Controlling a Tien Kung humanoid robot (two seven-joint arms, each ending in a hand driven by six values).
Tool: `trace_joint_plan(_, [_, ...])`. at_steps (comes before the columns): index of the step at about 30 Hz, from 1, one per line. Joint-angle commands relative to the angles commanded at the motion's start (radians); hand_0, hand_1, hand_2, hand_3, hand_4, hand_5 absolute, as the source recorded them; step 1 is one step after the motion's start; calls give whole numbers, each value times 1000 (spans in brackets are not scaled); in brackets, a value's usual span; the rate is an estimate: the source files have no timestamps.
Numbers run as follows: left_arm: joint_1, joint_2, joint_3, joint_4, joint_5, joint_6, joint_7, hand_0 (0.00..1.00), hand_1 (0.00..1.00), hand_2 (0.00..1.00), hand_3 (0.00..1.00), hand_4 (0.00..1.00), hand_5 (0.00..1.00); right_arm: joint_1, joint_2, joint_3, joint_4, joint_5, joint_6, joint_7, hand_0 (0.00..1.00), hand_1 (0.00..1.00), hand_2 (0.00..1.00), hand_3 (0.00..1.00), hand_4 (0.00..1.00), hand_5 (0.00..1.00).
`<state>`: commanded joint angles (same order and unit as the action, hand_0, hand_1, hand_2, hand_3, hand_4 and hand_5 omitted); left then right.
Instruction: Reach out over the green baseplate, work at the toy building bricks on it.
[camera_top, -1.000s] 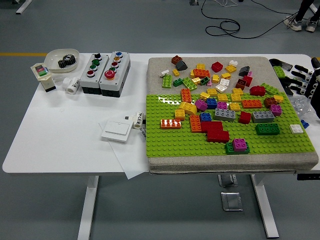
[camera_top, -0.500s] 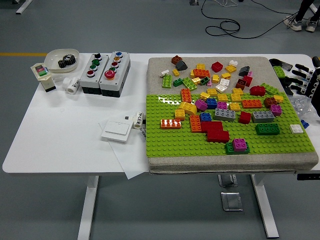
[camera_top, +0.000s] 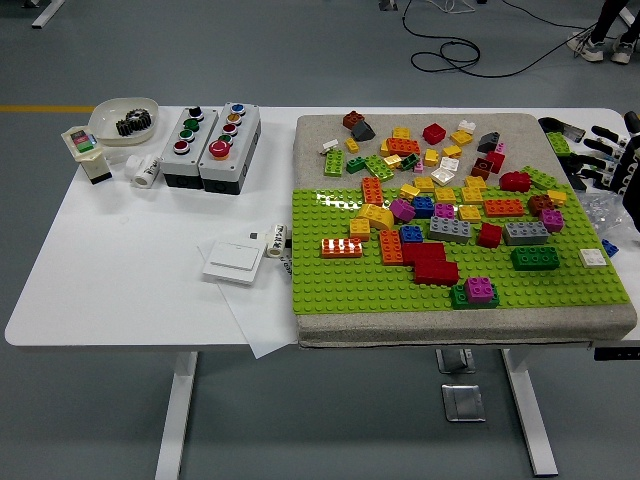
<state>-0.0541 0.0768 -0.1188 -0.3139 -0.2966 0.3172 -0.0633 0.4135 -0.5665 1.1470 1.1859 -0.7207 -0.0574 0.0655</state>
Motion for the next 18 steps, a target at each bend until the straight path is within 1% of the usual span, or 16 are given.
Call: trace_joint_plan(18, [5, 0, -1, 1, 4, 0, 1, 673, 749, 762, 573, 642, 602, -6, 2, -6, 1, -1, 3, 1, 839, 797, 855, 876, 998, 998])
